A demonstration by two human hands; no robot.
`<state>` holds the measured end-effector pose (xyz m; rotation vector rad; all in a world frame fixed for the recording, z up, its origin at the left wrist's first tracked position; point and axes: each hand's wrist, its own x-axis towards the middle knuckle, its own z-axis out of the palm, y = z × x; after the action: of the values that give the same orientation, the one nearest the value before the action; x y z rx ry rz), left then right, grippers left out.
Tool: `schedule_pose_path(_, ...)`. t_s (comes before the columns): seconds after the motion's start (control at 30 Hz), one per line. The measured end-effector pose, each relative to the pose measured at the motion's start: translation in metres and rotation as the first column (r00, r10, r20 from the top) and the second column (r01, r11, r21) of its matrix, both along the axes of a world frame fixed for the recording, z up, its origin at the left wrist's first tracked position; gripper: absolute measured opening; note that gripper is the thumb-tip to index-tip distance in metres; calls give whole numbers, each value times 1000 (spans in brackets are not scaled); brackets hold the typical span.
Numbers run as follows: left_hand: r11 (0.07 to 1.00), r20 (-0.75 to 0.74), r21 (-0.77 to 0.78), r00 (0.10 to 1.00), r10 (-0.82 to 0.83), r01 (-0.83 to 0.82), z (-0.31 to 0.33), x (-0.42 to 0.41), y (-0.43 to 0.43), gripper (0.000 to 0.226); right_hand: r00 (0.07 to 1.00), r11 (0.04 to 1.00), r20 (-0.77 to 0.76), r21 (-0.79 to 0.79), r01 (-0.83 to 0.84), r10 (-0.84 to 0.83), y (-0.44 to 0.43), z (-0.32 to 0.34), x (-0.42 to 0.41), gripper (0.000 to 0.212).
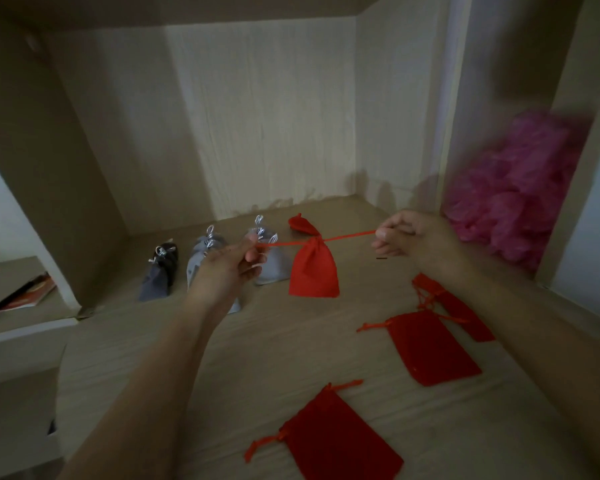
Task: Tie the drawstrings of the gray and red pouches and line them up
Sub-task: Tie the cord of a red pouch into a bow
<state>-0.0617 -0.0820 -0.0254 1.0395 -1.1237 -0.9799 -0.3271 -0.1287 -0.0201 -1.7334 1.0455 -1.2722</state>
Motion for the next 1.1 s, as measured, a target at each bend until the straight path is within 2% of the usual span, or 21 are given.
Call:
schedule_pose_path(0.07,999,-153,-20,987,-51,48,2,-2,2,60,997,1000,73,-1,-24,24,10,9,3,9)
schedule_pose_path(0.17,986,-402,-15,902,-156,164,5,-7,5,55,961,993,259,29,-111,99,22,20,14,25)
schedule_pose_path(0.2,981,-450,1,876,-172,193,6,-10,7,52,923,981,350,45,-189,162,24,21,18,30)
schedule_pose_path(0.27,968,-456,30,865,-209,250,5,-14,9,42,851,949,468,73,-307,240,29,23,26,32)
schedule_pose_path(0.37,940,-359,35,883,-304,338,5,-22,14,11,843,928,452,80,-364,292,36,20,39,17)
schedule_pose_path(0.4,934,-334,31,884,-327,357,3,-23,13,17,850,923,428,82,-375,307,37,18,42,10)
schedule_pose_path(0.43,928,-322,38,884,-339,370,1,-24,13,30,855,918,411,94,-384,316,38,15,43,13)
schedule_pose_path(0.5,927,-316,54,887,-336,370,-1,-26,12,40,872,912,366,124,-391,324,40,12,45,20)
schedule_pose_path(0.57,931,-311,59,893,-327,361,-2,-28,11,37,894,914,302,129,-383,332,41,9,45,20)
schedule_pose_path(0.63,946,-255,58,921,-296,320,-2,-29,12,24,909,920,261,134,-368,325,43,8,48,19)
schedule_pose_path(0.73,971,3,-15,971,-239,239,-3,-32,13,10,918,926,225,117,-359,328,45,4,52,13)
schedule_pose_path(0.8,975,188,-121,969,-160,184,-4,-35,15,10,928,934,177,84,-348,329,48,3,56,5)
schedule_pose_path(0.87,968,295,-212,953,-69,135,-7,-39,15,18,938,945,143,41,-324,316,48,1,59,8)
schedule_pose_path(1.0,955,393,-249,918,-50,159,-12,-46,14,27,948,963,186,32,-267,257,51,-3,65,7)
schedule_pose_path(1.1,949,413,-219,902,-122,228,-11,-51,18,22,944,976,286,93,-199,166,50,-4,68,23)
